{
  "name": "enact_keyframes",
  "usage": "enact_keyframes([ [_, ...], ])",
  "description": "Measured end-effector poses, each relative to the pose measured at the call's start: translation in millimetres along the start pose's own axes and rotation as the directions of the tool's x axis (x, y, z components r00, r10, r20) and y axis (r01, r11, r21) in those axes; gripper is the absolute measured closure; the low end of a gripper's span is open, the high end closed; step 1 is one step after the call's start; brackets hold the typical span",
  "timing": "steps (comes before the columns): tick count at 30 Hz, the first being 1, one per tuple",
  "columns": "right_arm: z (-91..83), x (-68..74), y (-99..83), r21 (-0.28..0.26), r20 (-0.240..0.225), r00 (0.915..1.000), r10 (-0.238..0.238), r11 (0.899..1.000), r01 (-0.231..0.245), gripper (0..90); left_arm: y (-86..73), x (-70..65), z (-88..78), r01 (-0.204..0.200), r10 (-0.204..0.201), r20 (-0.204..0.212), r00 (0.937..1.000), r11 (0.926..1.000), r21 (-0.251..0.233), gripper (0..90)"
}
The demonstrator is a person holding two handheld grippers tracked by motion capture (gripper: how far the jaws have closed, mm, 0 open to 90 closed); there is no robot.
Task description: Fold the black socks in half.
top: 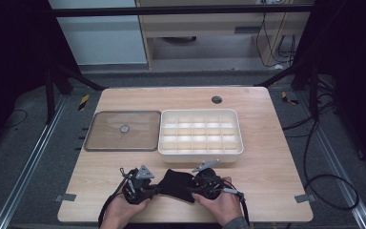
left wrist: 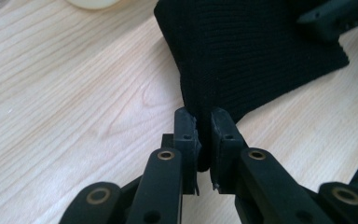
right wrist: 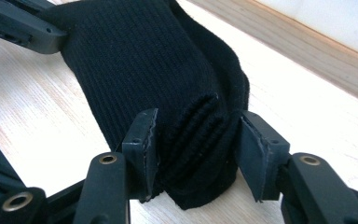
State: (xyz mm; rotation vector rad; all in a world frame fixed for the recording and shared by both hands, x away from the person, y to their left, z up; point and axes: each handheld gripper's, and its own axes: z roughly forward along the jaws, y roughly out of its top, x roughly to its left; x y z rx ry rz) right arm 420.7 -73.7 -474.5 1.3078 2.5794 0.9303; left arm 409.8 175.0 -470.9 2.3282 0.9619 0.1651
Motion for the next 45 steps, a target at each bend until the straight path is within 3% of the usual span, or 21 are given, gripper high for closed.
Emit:
enact_keyframes([
  [4, -0.7, 3.6, 0.1, -0.002, -0.03, 0.9995, 0.001, 1.0, -0.001, 56.9, -3.0, 0.3, -4.3, -0.007, 0.007, -0.008, 0.9999, 0.9999, 0.009, 82.5],
  [9, 3.2, 4.5, 3.0, 0.006, -0.053, 0.9986, -0.005, 1.0, 0.006, 65.1, -4.9, 4.5, -10.4, 0.007, -0.007, 0.003, 1.0, 0.9999, -0.012, 80.5],
  [14, 6.0, 6.5, 5.1, 0.017, -0.058, 0.998, -0.026, 0.999, 0.027, 68.6, -9.1, 6.4, -25.6, 0.031, -0.034, -0.024, 0.9991, 0.9935, -0.11, 62.0],
  [16, 6.1, 8.2, 5.1, 0.016, -0.053, 0.998, -0.034, 0.999, 0.034, 68.7, -10.3, 5.3, -29.8, 0.023, -0.026, -0.025, 0.9994, 0.9911, -0.132, 56.9],
  [19, 7.1, 9.0, 6.2, 0.019, -0.057, 0.9977, -0.035, 0.999, 0.036, 68.9, -12.8, 4.3, -27.8, 0.011, -0.015, -0.031, 0.9994, 0.9929, -0.118, 54.9],
  [23, 8.7, 13.0, 7.0, 0.022, -0.064, 0.9968, -0.048, 0.999, 0.05, 69.0, -16.9, 8.6, -18.4, 0.035, -0.035, -0.001, 0.9994, 0.9964, -0.077, 52.6],
  [25, 8.9, 13.8, 7.6, 0.027, -0.069, 0.9961, -0.054, 0.998, 0.056, 69.0, -18.7, 11.3, -16.0, 0.057, -0.055, 0.019, 0.9983, 0.9956, -0.075, 54.3],
  [31, 8.3, 14.2, 7.1, 0.028, -0.07, 0.9958, -0.059, 0.998, 0.061, 69.0, -20.4, 14.1, -12.2, 0.053, -0.052, 0.023, 0.9984, 0.9977, -0.041, 58.0],
  [35, 8.3, 15.7, 6.8, 0.026, -0.069, 0.996, -0.057, 0.998, 0.059, 69.1, -20.8, 15.0, -7.7, 0.05, -0.05, 0.039, 0.998, 0.9987, -0.01, 70.7],
  [39, 9.0, 16.3, 7.0, 0.024, -0.068, 0.9959, -0.059, 0.998, 0.06, 69.1, -20.4, 17.4, -4.7, 0.072, -0.071, 0.047, 0.9964, 0.9972, -0.021, 80.5],
  [45, 10.9, 17.2, 7.8, 0.016, -0.062, 0.9959, -0.066, 0.998, 0.067, 69.5, -18.3, 15.7, -12.4, 0.054, -0.053, 0.026, 0.9982, 0.9978, -0.037, 82.2],
])
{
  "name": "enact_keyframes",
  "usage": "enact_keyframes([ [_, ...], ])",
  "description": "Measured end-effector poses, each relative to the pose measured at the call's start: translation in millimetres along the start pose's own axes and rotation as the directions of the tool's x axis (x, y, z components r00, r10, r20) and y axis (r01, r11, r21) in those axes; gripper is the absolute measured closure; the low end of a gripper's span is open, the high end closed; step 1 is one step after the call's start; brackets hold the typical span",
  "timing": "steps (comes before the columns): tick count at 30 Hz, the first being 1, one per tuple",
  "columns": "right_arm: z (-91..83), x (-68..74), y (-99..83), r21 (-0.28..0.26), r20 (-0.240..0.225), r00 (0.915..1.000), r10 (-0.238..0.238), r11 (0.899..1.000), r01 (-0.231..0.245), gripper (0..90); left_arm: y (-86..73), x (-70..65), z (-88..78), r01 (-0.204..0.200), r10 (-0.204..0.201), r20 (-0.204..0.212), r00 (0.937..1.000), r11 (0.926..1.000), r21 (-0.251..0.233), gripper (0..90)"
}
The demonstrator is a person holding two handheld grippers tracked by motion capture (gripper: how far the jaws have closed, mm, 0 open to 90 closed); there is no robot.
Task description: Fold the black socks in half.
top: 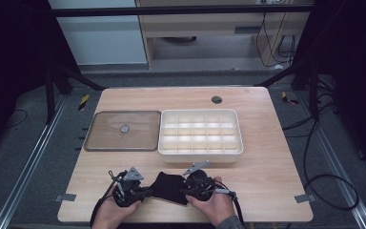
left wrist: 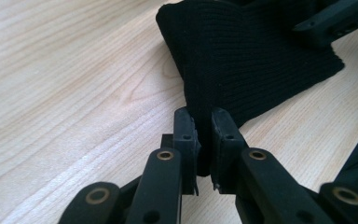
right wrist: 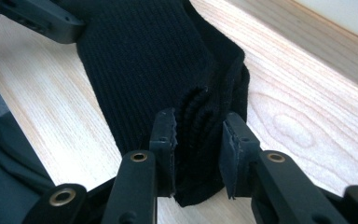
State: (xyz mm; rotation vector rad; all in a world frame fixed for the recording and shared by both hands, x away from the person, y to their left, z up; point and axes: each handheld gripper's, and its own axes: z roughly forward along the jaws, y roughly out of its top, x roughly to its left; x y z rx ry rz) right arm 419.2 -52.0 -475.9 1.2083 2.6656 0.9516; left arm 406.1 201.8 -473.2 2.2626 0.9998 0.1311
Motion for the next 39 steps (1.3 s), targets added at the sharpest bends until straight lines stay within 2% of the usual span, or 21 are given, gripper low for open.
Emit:
enact_keyframes([
  [3, 1.5, 1.5, 0.8, -0.001, 0.005, 1.0, 0.004, 1.0, -0.004, 69.7, 3.1, -2.7, -4.7, -0.022, 0.022, -0.008, 0.9997, 0.9998, 0.002, 82.2],
  [7, 2.9, 0.7, 1.6, -0.005, 0.001, 1.0, 0.005, 1.0, -0.005, 69.9, 8.3, -7.1, -9.6, -0.046, 0.046, -0.01, 0.9989, 0.9987, -0.02, 82.3],
  [8, 3.5, 0.4, 1.4, -0.01, 0.001, 0.9998, 0.018, 1.0, -0.018, 70.1, 12.4, -11.9, -10.9, -0.063, 0.063, -0.007, 0.998, 0.9977, -0.024, 82.3],
  [12, 3.7, -0.1, 1.3, -0.014, -0.002, 0.9998, 0.02, 1.0, -0.02, 70.3, 22.4, -25.3, -13.0, -0.11, 0.11, 0.001, 0.9939, 0.993, -0.043, 82.3],
  [14, 4.3, -1.7, 0.6, -0.023, -0.01, 0.9993, 0.037, 0.999, -0.037, 70.5, 26.8, -33.1, -11.7, -0.128, 0.129, 0.013, 0.9916, 0.9907, -0.047, 82.4],
  [16, 4.4, -1.7, 0.0, -0.029, -0.011, 0.9991, 0.041, 0.999, -0.041, 70.6, 31.3, -40.8, -9.6, -0.159, 0.16, 0.028, 0.9867, 0.9864, -0.039, 82.4],
  [17, 4.4, -1.9, 0.1, -0.028, -0.012, 0.9993, 0.036, 0.999, -0.037, 70.7, 31.3, -40.8, -9.6, -0.159, 0.16, 0.028, 0.9867, 0.9864, -0.039, 82.5],
  [19, 4.7, -3.6, 0.5, -0.03, -0.02, 0.9989, 0.043, 0.999, -0.044, 71.0, 37.2, -51.3, -4.3, -0.185, 0.186, 0.045, 0.9815, 0.982, -0.041, 82.5],
  [24, 5.5, -6.5, 0.0, -0.046, -0.015, 0.9988, 0.048, 0.998, -0.048, 71.5, 38.8, -62.1, -2.9, -0.226, 0.228, 0.057, 0.9721, 0.9736, -0.031, 82.6],
  [27, 5.9, -7.3, -0.5, -0.052, -0.022, 0.9981, 0.058, 0.997, -0.059, 71.5, 37.8, -64.8, -3.8, -0.24, 0.241, 0.058, 0.9688, 0.9705, -0.022, 82.7],
  [31, 5.4, -6.1, -0.3, -0.053, -0.02, 0.9989, 0.042, 0.998, -0.043, 69.8, 40.5, -64.0, 3.6, -0.231, 0.232, 0.058, 0.9709, 0.9726, -0.02, 82.7],
  [33, 3.4, -6.1, -0.7, -0.065, -0.005, 1.0, -0.002, 0.998, 0.002, 64.3, 40.9, -63.7, 6.7, -0.235, 0.235, 0.061, 0.9701, 0.972, -0.007, 82.6],
  [35, -4.9, -4.6, -2.6, -0.089, 0.018, 0.9994, -0.031, 0.995, 0.032, 58.4, 40.3, -65.0, 7.9, -0.243, 0.243, 0.066, 0.9678, 0.9699, 0.002, 82.6],
  [37, -10.3, -4.6, -4.3, -0.101, 0.014, 0.9994, -0.033, 0.994, 0.034, 56.1, 40.7, -65.1, 8.3, -0.247, 0.246, 0.065, 0.9671, 0.969, 0.006, 82.6],
  [38, -22.1, -8.6, -8.6, -0.116, 0.012, 0.999, -0.043, 0.992, 0.044, 52.6, 42.1, -65.4, 8.9, -0.248, 0.247, 0.064, 0.9669, 0.9687, 0.01, 82.6],
  [39, -25.9, -10.8, -10.5, -0.121, 0.012, 0.9991, -0.04, 0.992, 0.041, 52.4, 42.7, -65.8, 9.3, -0.245, 0.244, 0.062, 0.9678, 0.9694, 0.012, 82.6],
])
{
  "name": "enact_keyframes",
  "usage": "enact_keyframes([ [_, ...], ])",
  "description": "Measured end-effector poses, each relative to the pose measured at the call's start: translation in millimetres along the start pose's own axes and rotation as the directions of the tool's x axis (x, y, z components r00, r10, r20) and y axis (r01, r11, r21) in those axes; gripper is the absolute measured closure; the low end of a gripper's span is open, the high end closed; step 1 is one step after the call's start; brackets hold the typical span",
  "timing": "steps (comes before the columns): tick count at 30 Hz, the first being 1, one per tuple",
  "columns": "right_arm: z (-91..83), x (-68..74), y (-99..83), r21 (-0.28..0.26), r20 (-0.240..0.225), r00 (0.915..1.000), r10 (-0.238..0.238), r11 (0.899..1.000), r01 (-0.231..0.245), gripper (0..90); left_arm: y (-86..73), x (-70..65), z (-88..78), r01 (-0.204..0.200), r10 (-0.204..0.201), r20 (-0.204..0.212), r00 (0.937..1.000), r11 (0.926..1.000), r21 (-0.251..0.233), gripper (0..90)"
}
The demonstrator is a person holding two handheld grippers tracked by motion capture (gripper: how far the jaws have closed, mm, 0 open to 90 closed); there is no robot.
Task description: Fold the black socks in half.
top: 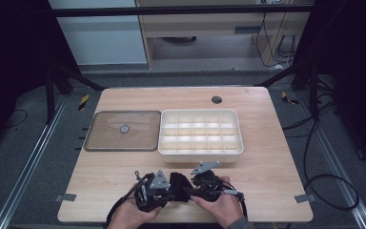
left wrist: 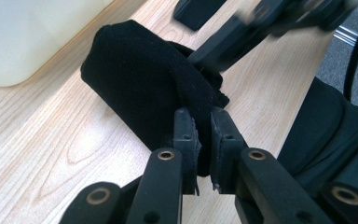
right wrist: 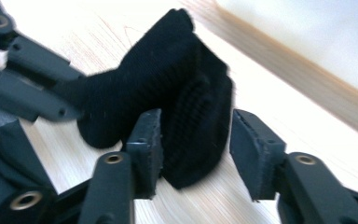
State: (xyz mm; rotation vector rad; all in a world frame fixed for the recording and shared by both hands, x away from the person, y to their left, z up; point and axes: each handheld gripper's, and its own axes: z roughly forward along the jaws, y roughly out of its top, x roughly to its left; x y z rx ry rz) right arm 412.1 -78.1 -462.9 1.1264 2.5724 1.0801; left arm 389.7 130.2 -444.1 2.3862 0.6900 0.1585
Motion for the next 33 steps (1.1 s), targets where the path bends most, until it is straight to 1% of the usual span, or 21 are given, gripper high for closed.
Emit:
enact_keyframes([
  [1, -5.3, -3.2, -2.0, -0.01, 0.0, 0.9999, 0.012, 1.0, -0.012, 52.9, 0.7, -0.4, 0.9, -0.001, 0.001, 0.003, 1.0, 1.0, 0.001, 82.6],
  [3, -14.0, -8.2, -5.7, -0.028, 0.001, 0.9994, 0.036, 0.999, -0.036, 59.6, 3.2, -2.5, 3.1, -0.012, 0.012, 0.005, 0.9999, 0.9999, 0.01, 82.6],
  [5, -19.4, -11.8, -8.0, -0.034, -0.002, 0.9989, 0.046, 0.998, -0.046, 62.3, 6.9, -5.6, 5.3, -0.026, 0.026, 0.008, 0.9996, 0.9996, 0.011, 82.6],
  [6, -20.4, -14.3, -9.0, -0.037, 0.002, 0.9991, 0.042, 0.998, -0.042, 65.0, 8.8, -7.1, 5.9, -0.03, 0.029, 0.009, 0.9995, 0.9995, 0.014, 82.6],
  [7, -21.6, -15.7, -10.0, -0.038, 0.006, 0.9988, 0.048, 0.998, -0.048, 67.5, 10.1, -8.5, 6.9, -0.034, 0.034, 0.015, 0.9993, 0.9994, 0.011, 82.6],
  [8, -21.6, -15.7, -10.0, -0.038, 0.006, 0.9988, 0.048, 0.998, -0.048, 67.5, 10.1, -8.5, 6.9, -0.034, 0.034, 0.015, 0.9993, 0.9994, 0.011, 82.6],
  [9, -23.6, -18.6, -12.7, -0.043, 0.005, 0.9985, 0.054, 0.998, -0.054, 72.5, 12.8, -11.4, 7.5, -0.046, 0.046, 0.017, 0.9988, 0.9988, 0.018, 82.6],
  [11, -24.0, -18.2, -14.1, -0.037, -0.007, 0.998, 0.063, 0.997, -0.063, 75.5, 15.1, -12.7, 8.2, -0.058, 0.058, 0.023, 0.9981, 0.9981, 0.021, 82.6],
  [13, -21.2, -18.4, -15.2, -0.032, -0.018, 0.9984, 0.054, 0.998, -0.055, 77.4, 16.0, -13.7, 10.8, -0.062, 0.061, 0.026, 0.9978, 0.9979, 0.023, 82.6],
  [16, -18.6, -17.0, -16.0, -0.026, -0.027, 0.9977, 0.062, 0.998, -0.062, 78.3, 16.2, -14.7, 13.7, -0.067, 0.066, 0.029, 0.9974, 0.9973, 0.032, 82.6],
  [17, -14.6, -14.4, -16.5, -0.021, -0.046, 0.9971, 0.061, 0.998, -0.062, 79.4, 16.7, -15.9, 16.3, -0.073, 0.072, 0.033, 0.9969, 0.9967, 0.036, 82.6],
  [18, -13.2, -13.4, -16.5, -0.013, -0.052, 0.9969, 0.06, 0.998, -0.061, 79.8, 17.1, -16.1, 17.6, -0.077, 0.076, 0.034, 0.9965, 0.9963, 0.037, 82.6],
  [19, -10.2, -13.5, -16.6, -0.006, -0.046, 0.9976, 0.052, 0.999, -0.052, 80.8, 17.2, -16.4, 19.0, -0.078, 0.077, 0.033, 0.9965, 0.9963, 0.037, 82.6],
  [21, -5.2, -13.8, -17.2, 0.006, -0.051, 0.997, 0.059, 0.998, -0.058, 84.0, 17.6, -17.1, 22.1, -0.077, 0.075, 0.046, 0.9961, 0.9964, 0.036, 82.6],
  [22, -5.2, -13.8, -17.2, 0.006, -0.051, 0.997, 0.059, 0.998, -0.058, 84.0, 17.6, -17.1, 22.1, -0.077, 0.075, 0.046, 0.9961, 0.9964, 0.036, 82.6],
  [23, 0.1, -12.5, -17.9, 0.025, -0.058, 0.9964, 0.063, 0.998, -0.062, 86.4, 18.3, -18.9, 25.3, -0.081, 0.08, 0.06, 0.995, 0.9962, 0.03, 82.6],
  [24, 1.8, -11.6, -17.9, 0.031, -0.068, 0.9956, 0.064, 0.998, -0.062, 87.3, 18.9, -19.6, 26.7, -0.087, 0.085, 0.067, 0.9941, 0.9958, 0.028, 82.6],
  [25, 5.0, -11.6, -18.1, 0.038, -0.063, 0.9964, 0.057, 0.998, -0.055, 87.9, 19.4, -20.3, 28.2, -0.089, 0.087, 0.074, 0.9935, 0.9957, 0.026, 82.6],
  [30, 10.5, -14.5, -20.7, 0.036, -0.065, 0.9955, 0.068, 0.997, -0.066, 87.9, 20.4, -21.7, 38.7, -0.09, 0.086, 0.095, 0.9917, 0.9951, 0.04, 82.6],
  [32, 9.9, -15.3, -21.6, 0.039, -0.069, 0.9956, 0.063, 0.997, -0.061, 85.7, 20.9, -19.7, 42.7, -0.072, 0.068, 0.108, 0.9918, 0.9969, 0.033, 82.6],
  [33, 8.0, -16.3, -22.1, 0.04, -0.062, 0.996, 0.065, 0.997, -0.063, 82.4, 21.0, -18.5, 43.8, -0.061, 0.057, 0.11, 0.9923, 0.9976, 0.032, 82.5],
])
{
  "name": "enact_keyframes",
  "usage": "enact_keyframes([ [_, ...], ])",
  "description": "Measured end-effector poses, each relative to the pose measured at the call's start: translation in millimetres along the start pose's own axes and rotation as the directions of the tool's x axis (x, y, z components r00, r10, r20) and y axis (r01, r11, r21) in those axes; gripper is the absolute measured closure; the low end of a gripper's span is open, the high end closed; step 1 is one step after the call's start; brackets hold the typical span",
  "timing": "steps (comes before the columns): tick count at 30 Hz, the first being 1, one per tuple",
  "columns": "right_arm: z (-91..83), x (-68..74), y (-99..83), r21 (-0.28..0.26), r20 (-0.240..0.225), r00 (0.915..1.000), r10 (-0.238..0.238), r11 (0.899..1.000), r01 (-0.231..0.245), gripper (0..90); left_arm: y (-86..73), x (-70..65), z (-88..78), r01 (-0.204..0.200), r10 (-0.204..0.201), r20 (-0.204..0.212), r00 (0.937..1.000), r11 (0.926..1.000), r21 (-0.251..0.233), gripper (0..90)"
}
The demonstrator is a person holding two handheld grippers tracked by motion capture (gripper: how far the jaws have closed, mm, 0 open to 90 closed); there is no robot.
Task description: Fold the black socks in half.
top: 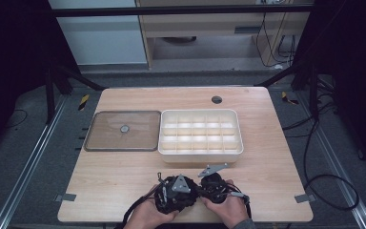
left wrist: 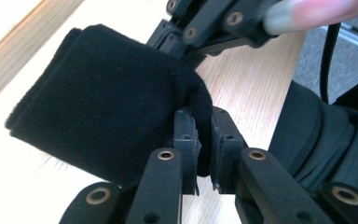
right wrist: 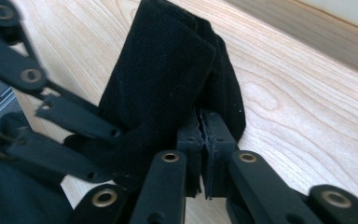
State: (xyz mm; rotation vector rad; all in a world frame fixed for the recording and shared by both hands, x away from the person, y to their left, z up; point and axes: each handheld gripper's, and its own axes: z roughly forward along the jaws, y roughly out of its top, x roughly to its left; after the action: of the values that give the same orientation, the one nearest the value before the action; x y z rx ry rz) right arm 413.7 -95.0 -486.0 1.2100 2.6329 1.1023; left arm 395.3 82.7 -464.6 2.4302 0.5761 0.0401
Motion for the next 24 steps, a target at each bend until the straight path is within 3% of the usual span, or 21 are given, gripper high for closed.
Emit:
enact_keyframes([
  [2, -6.9, -0.9, -2.1, -0.002, 0.034, 0.9994, -0.003, 1.0, 0.003, 77.8, -0.1, 1.3, 1.9, 0.014, -0.014, 0.01, 0.9999, 0.9999, 0.005, 82.5],
  [6, -27.1, -4.2, -8.9, -0.018, 0.045, 0.9989, -0.017, 1.0, 0.018, 75.0, 0.3, 3.2, 4.5, 0.031, -0.032, 0.032, 0.999, 0.9995, 0.007, 82.5],
  [10, -40.6, -10.9, -15.6, -0.034, 0.063, 0.9979, 0.015, 0.999, -0.013, 74.6, 0.7, 2.4, 8.5, 0.039, -0.04, 0.049, 0.998, 0.999, 0.022, 82.5],
  [24, -48.2, -18.3, -12.3, -0.063, 0.075, 0.9959, 0.05, 0.997, -0.045, 69.9, -2.3, 6.1, 8.7, 0.06, -0.06, 0.061, 0.9963, 0.9982, 0.01, 81.8],
])
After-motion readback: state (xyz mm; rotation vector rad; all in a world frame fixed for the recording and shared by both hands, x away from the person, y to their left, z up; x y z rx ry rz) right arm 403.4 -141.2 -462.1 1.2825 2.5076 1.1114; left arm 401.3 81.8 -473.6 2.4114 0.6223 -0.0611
